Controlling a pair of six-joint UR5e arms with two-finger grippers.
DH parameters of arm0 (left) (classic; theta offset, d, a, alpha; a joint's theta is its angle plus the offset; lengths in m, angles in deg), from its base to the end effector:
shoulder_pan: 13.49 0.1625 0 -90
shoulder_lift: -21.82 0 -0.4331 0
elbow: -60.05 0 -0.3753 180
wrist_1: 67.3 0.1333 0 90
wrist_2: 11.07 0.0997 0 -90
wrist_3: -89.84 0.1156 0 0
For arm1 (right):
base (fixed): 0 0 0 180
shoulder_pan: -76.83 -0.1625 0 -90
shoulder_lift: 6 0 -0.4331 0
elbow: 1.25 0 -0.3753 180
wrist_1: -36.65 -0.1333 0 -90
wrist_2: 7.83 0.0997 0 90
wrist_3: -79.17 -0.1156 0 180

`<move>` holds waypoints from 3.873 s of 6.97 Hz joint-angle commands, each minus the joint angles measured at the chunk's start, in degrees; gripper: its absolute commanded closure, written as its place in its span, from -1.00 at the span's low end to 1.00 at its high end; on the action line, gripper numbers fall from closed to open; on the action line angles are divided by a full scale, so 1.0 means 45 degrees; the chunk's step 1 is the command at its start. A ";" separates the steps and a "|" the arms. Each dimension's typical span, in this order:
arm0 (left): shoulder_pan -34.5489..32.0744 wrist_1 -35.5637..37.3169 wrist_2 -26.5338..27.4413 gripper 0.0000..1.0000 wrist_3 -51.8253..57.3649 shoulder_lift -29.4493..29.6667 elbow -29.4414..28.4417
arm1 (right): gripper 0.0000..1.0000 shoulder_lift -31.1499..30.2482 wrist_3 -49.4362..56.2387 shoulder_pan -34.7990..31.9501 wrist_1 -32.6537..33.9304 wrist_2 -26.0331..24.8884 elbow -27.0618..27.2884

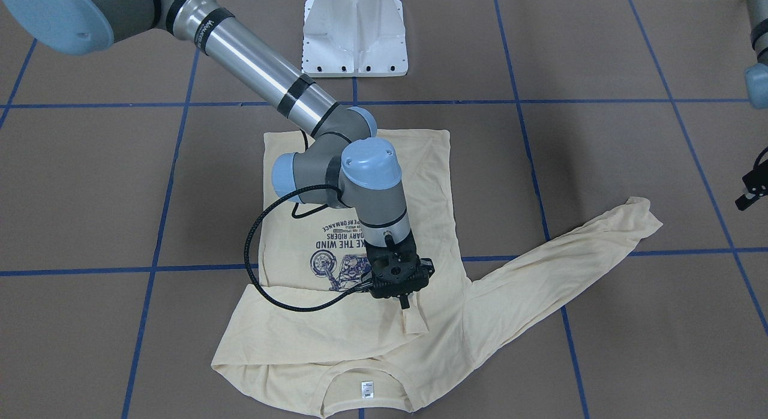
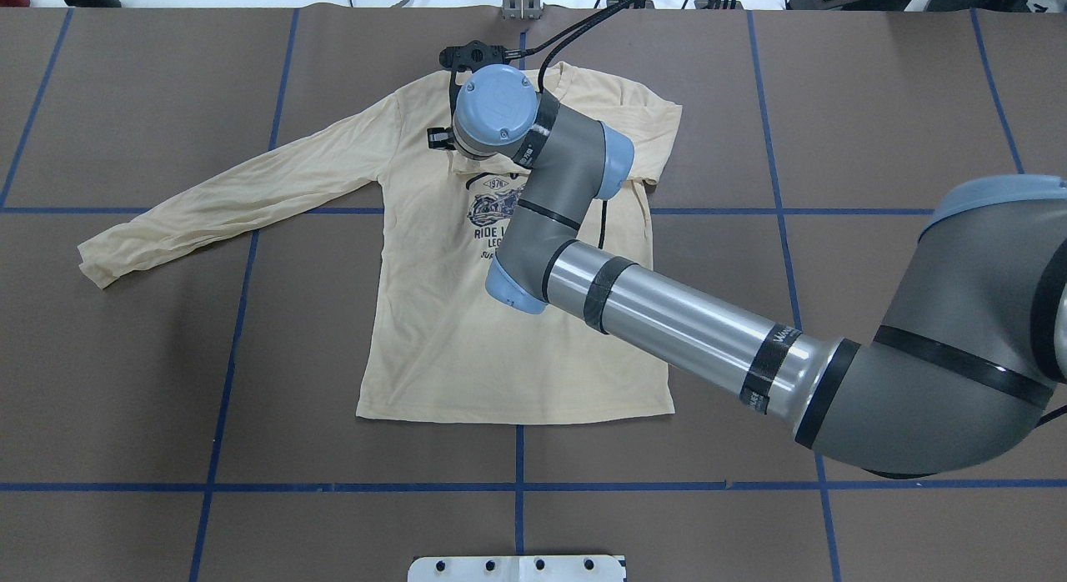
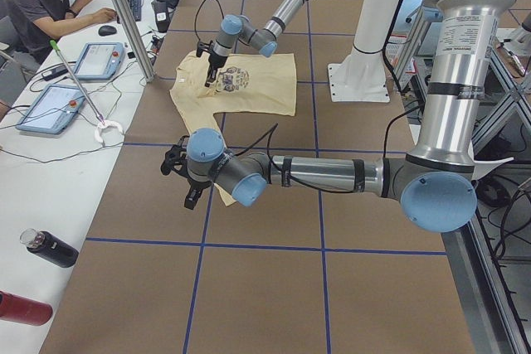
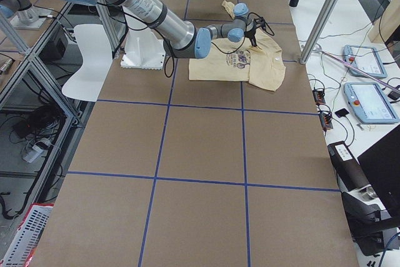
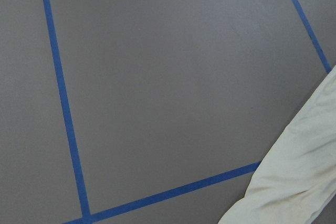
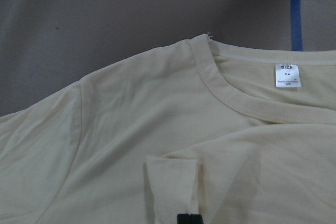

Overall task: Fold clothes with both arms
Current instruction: 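Drag the held sleeve with the right gripper across the chest past the collar, then lay the sleeve below the collar, open the right gripper while the left reaches in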

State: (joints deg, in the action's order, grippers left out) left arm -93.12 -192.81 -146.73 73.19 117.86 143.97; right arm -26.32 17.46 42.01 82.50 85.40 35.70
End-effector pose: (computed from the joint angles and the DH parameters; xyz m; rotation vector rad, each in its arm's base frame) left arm 0.0490 -0.5491 0.6014 0.3886 0.8846 0.1456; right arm -0.6789 -0.6266 0.1748 0.5116 -0.9306 0.0732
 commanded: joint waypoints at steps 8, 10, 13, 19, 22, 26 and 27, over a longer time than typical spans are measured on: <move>0.0000 0.0000 -0.0009 -1.00 0.0010 0.0045 -0.0017 | 1.00 0.0940 0.0000 0.0394 0.0027 -0.1588 -0.0319; 0.0000 0.0000 -0.0009 -1.00 -0.0010 0.0045 0.0002 | 1.00 0.1038 0.0000 0.0531 0.0026 -0.2569 -0.0322; 0.0000 0.0000 -0.0009 -1.00 -0.0049 0.0083 0.0002 | -0.98 0.1332 -0.0291 0.0882 0.0026 -0.3370 -0.0322; 0.1594 -0.0739 0.2014 -1.00 -0.4096 0.0222 0.1091 | -0.98 -0.0982 -0.0118 -0.0304 0.4448 -0.0551 0.5226; 0.4092 -0.2844 0.4123 -0.99 -0.8548 -0.0811 0.1331 | -0.99 -0.3076 0.0776 -0.1612 0.6404 0.1796 0.7931; 0.5742 -0.3728 0.6317 -0.98 -1.0303 -0.1867 0.0981 | -0.99 -0.5074 0.1914 -0.2203 0.7429 0.2486 1.0459; 0.5761 -0.4156 0.6667 -0.98 -1.0264 -0.1869 0.0418 | -0.99 -0.5055 0.1914 -0.2183 0.7429 0.2467 1.0459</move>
State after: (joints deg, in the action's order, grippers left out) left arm -67.48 -209.45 -118.39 27.11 109.94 148.13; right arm -48.69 25.98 32.23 115.85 96.28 82.17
